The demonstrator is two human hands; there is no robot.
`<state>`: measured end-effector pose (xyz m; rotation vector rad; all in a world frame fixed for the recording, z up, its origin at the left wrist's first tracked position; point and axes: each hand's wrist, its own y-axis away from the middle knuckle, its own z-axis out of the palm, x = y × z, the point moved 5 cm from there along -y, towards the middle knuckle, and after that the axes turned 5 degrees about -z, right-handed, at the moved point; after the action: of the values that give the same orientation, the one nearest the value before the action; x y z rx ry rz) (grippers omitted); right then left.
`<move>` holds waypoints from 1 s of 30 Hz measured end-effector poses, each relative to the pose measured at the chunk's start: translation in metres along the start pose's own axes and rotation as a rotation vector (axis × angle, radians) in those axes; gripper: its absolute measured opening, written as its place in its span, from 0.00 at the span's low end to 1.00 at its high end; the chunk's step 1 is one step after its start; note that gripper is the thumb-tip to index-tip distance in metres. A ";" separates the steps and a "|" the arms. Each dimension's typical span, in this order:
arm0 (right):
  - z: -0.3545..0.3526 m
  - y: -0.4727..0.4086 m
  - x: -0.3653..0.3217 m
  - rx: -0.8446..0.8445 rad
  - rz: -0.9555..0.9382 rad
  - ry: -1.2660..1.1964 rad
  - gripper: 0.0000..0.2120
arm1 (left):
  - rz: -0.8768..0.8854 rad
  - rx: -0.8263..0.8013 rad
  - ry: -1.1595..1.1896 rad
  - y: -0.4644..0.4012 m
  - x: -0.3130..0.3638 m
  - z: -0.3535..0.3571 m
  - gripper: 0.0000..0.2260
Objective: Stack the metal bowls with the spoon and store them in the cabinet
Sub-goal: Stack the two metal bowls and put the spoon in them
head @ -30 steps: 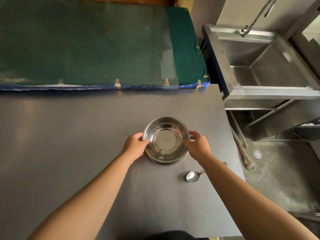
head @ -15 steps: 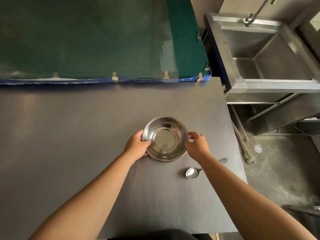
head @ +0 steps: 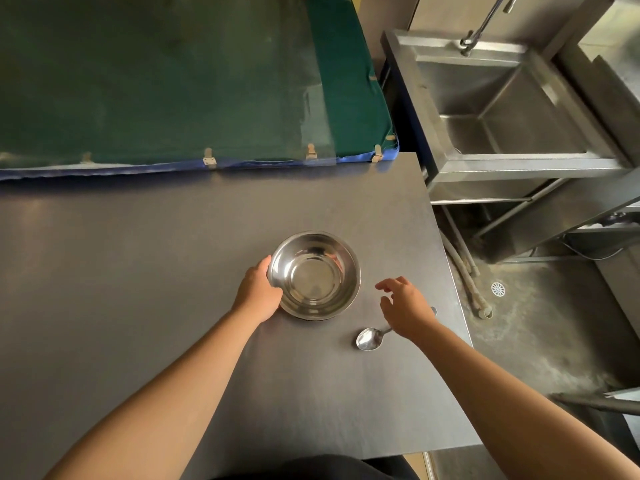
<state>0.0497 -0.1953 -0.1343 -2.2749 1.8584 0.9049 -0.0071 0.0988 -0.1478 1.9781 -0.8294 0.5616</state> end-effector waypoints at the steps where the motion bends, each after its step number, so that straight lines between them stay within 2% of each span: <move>1: 0.000 0.005 0.005 -0.014 -0.034 0.071 0.15 | 0.018 0.011 -0.042 0.000 0.001 0.000 0.32; 4: 0.003 0.022 0.015 -0.081 -0.152 0.275 0.15 | 0.050 0.018 -0.130 0.002 0.001 0.003 0.28; 10: 0.019 0.047 0.026 -0.167 -0.313 0.539 0.11 | 0.021 0.011 -0.178 0.007 -0.006 0.004 0.31; 15: 0.021 0.052 0.023 -0.108 -0.363 0.517 0.06 | -0.010 0.012 -0.183 0.013 -0.013 0.003 0.34; 23: 0.027 0.067 0.016 -0.129 -0.352 0.591 0.11 | -0.009 0.015 -0.216 0.020 -0.019 -0.002 0.32; 30: 0.022 0.064 -0.022 -0.073 -0.332 0.468 0.06 | 0.016 0.004 -0.212 0.022 -0.023 -0.007 0.30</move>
<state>-0.0197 -0.1843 -0.1229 -2.9153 1.5132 0.4240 -0.0388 0.1039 -0.1473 2.0607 -0.9747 0.3667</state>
